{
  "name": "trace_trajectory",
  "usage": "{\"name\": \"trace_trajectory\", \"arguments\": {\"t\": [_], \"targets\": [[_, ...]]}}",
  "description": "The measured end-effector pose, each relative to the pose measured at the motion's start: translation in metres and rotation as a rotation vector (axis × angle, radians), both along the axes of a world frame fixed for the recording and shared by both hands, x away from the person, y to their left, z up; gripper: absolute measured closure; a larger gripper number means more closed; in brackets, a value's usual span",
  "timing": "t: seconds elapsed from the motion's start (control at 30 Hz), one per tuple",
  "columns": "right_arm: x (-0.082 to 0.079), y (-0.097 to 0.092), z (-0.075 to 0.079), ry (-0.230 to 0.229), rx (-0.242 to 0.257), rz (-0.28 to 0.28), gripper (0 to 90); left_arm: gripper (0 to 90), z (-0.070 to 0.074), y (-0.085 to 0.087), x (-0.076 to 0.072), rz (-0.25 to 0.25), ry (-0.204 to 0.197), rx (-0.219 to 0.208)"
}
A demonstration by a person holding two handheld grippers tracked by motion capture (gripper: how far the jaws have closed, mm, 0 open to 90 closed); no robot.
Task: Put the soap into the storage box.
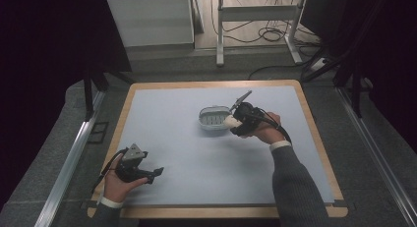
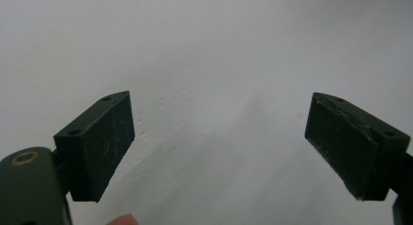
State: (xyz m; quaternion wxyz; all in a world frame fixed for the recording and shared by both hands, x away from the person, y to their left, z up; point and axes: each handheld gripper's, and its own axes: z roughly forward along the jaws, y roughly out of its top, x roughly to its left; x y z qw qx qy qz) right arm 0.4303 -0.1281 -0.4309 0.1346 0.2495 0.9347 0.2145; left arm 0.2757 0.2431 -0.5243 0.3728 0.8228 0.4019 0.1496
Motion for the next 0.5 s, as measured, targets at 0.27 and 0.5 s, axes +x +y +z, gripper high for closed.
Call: {"name": "trace_trajectory", "arguments": {"t": [0.27, 0.5], "targets": [[0.01, 0.004, 0.0, 0.007, -0.004, -0.006, 49.4, 11.4, 0.0, 0.0, 0.0, -0.001, 0.0, 0.0], [0.018, 0.009, 0.002, 0.001, 0.005, -0.005, 49.4, 11.3, 0.0, 0.0, 0.0, -0.002, -0.001, 0.0]]}}
